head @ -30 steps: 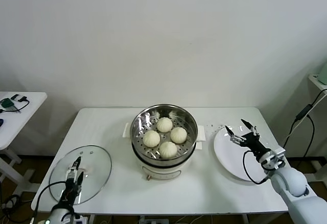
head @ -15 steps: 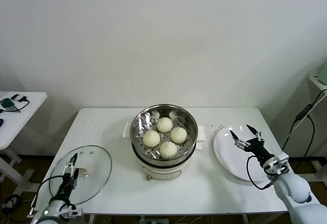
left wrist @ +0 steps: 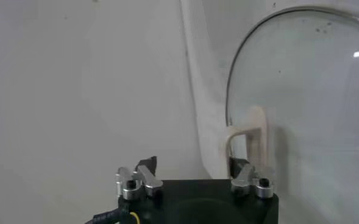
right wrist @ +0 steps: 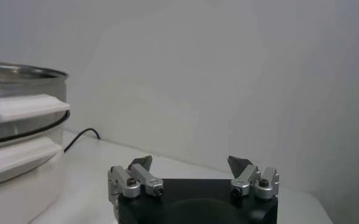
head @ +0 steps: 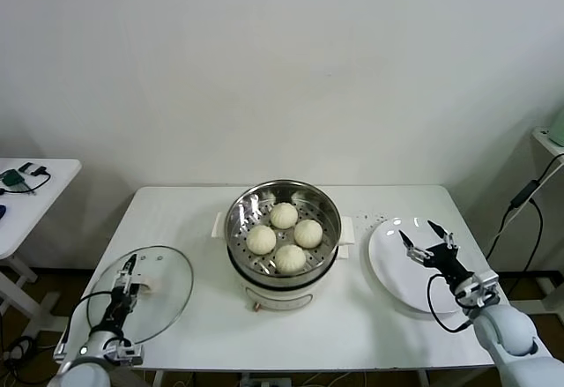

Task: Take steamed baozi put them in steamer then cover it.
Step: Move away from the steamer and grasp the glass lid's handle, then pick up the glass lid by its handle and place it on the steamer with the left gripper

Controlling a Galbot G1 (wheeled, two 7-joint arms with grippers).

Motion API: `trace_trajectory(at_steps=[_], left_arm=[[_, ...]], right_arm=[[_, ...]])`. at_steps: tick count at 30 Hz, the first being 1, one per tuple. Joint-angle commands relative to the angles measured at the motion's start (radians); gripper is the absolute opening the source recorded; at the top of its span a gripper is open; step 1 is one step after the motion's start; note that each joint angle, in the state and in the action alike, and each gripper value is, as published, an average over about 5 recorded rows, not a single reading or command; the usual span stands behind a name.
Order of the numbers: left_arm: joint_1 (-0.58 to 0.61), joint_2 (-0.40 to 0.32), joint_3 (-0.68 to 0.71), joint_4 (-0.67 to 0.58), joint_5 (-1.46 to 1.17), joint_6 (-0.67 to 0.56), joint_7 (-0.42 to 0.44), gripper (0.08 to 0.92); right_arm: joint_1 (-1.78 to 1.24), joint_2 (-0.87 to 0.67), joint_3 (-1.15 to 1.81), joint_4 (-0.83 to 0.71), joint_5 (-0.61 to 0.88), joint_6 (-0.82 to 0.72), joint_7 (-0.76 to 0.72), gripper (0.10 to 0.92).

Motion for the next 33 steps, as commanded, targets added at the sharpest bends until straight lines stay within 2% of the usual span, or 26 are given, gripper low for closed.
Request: trace_trajectory(at_steps=[1,12,19,22,33], left_arm=[[-0.044,0.006,0.001,0.075,-0.008,-0.036,-0.019,0.680],[-0.064,0.007,-0.002,0.118,-0.002,-0.080,-0.018,0.368],[-0.056,0.009,0.000,0.083,-0.039,-0.090,-0.038,0.172],[-0.035,0.011,0.004,0.031,-0.072,-0.078,-0.046,0.141],[0.120,0.036,0.010,-0.234,-0.197,0.020,-0.050,0.140]], right_arm=[[-0.003,0.011,0.004,-0.006,-0.034,0.005,-0.009,0.823],[-0.004,0.025,0.008,-0.020,-0.055,0.019,-0.016,0.823],[-0.001,0.030,0.008,-0.032,-0.066,0.029,-0.024,0.823],[0.001,0.031,0.007,-0.037,-0.069,0.033,-0.027,0.823],[0.008,0.029,0.004,-0.051,-0.082,0.043,-0.041,0.823]])
